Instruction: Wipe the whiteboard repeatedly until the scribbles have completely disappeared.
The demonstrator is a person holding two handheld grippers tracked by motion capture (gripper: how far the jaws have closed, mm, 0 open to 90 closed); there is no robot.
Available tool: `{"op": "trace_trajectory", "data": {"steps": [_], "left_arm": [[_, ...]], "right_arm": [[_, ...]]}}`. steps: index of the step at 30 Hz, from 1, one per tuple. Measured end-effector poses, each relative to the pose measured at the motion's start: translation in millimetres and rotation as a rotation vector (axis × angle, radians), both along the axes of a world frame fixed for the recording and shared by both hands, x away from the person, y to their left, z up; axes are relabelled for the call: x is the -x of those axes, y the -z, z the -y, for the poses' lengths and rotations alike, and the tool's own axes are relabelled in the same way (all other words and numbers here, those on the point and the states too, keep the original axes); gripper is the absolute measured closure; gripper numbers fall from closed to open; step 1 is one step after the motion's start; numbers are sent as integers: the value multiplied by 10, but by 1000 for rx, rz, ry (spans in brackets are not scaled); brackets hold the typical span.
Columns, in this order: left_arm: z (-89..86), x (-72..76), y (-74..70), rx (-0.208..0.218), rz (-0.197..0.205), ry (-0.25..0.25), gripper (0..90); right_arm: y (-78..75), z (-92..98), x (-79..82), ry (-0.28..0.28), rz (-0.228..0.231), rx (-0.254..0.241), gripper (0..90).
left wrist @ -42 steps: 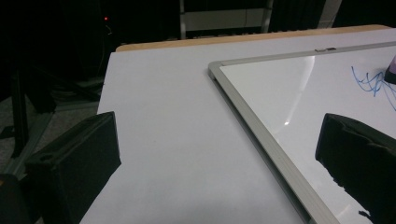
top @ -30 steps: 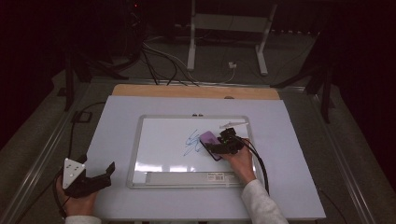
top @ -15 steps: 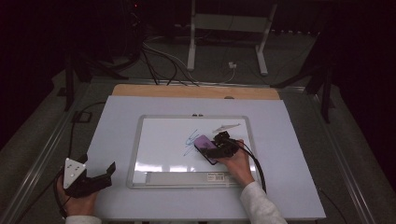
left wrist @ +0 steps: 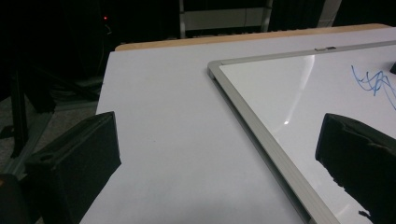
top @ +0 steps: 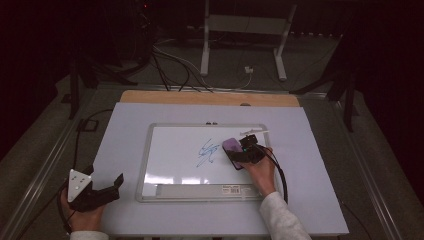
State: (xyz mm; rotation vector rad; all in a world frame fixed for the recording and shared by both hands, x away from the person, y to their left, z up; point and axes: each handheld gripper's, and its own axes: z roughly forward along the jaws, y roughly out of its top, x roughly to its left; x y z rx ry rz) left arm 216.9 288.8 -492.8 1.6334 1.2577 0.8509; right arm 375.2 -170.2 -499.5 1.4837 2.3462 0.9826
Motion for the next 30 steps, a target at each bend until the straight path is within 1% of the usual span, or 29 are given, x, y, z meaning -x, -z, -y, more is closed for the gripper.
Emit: {"op": "trace_trajectory", "data": {"steps": [1, 2, 5, 8, 11, 14, 17, 21, 22, 23, 24, 25, 27, 29, 30], "left_arm": [[3, -1, 0, -1, 0, 0, 6], [5, -2, 0, -1, 0, 0, 6], [6, -1, -1, -1, -1, 0, 6], [4, -1, -1, -1, 0, 0, 6], [4, -2, 1, 0, 0, 1, 6], [-1, 1, -1, 3, 2, 0, 6], [-7, 1, 2, 6, 0, -3, 6], [-8, 2, 1, 7, 1, -4, 6], [-7, 1, 1, 6, 0, -3, 6], [-5, -2, 2, 6, 0, -3, 6], [-2, -6, 5, 5, 0, -3, 6], [0, -9, 7, 4, -2, -1, 6], [4, -11, 6, 2, -3, 1, 6], [7, -11, 4, 3, -2, 1, 6], [8, -11, 4, 2, -2, 1, 6]], "right_arm": [[4, -43, 25, -28, 3, -1, 412], [0, -82, 49, -48, 6, 5, 411], [0, -176, 101, -106, 6, 4, 412], [4, -251, 146, -163, -12, -16, 412], [1, -293, 171, -200, -11, -13, 412], [0, -274, 150, -198, -13, -12, 412], [-3, -205, 98, -128, -7, 1, 412], [-15, -46, -10, 13, 7, 33, 413], [-12, -15, -30, 34, 0, 24, 413], [-9, -2, -39, 41, -9, 11, 413], [-10, -7, -34, 44, -10, 12, 413], [-16, -35, -15, 37, 6, 31, 413], [-14, -97, 21, -10, -6, 18, 413], [-11, -175, 67, -65, 2, 20, 413], [-9, -205, 84, -83, 0, 15, 413]]}}
